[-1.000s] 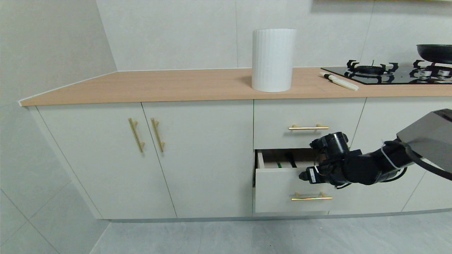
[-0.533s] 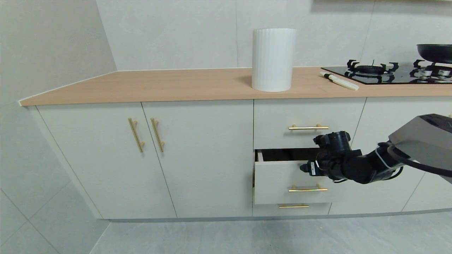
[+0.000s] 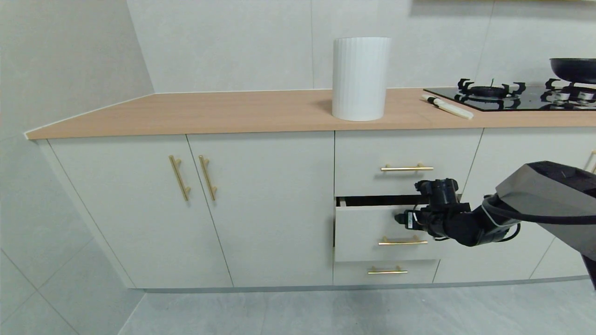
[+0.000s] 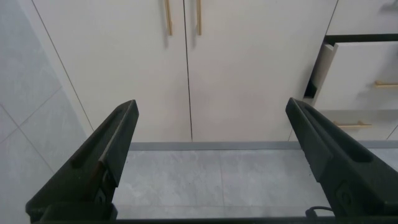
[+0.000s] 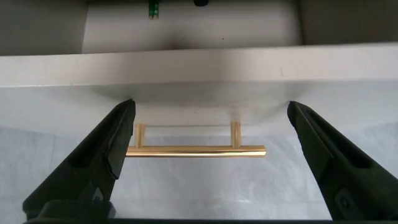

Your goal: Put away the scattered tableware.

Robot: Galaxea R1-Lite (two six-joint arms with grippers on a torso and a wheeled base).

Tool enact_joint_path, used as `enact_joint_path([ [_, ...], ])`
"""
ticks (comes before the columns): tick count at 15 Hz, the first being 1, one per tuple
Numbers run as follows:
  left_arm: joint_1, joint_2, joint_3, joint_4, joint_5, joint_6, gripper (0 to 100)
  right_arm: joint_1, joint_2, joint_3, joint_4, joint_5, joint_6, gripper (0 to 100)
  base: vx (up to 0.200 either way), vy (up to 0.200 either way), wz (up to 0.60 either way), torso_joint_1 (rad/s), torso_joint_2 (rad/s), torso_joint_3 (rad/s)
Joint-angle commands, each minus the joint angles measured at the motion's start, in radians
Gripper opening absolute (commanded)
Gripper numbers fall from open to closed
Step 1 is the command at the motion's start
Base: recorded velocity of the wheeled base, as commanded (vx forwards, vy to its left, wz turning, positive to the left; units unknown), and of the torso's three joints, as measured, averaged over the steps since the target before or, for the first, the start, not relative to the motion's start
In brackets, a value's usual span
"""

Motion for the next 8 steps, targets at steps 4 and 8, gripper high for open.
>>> enact_joint_path([
  [4, 0.000, 0.000, 0.000, 0.000, 0.000, 0.000, 100, -0.020, 0.058, -0.073, -0.010, -0.011, 0.071, 100, 0.000, 0.000, 0.00, 0.000, 0.00, 0.000],
  [8, 0.000, 0.000, 0.000, 0.000, 0.000, 0.000, 100, -0.029, 0.095, -0.099, -0.060, -0.014, 0.094, 100, 0.000, 0.000, 0.00, 0.000, 0.00, 0.000],
])
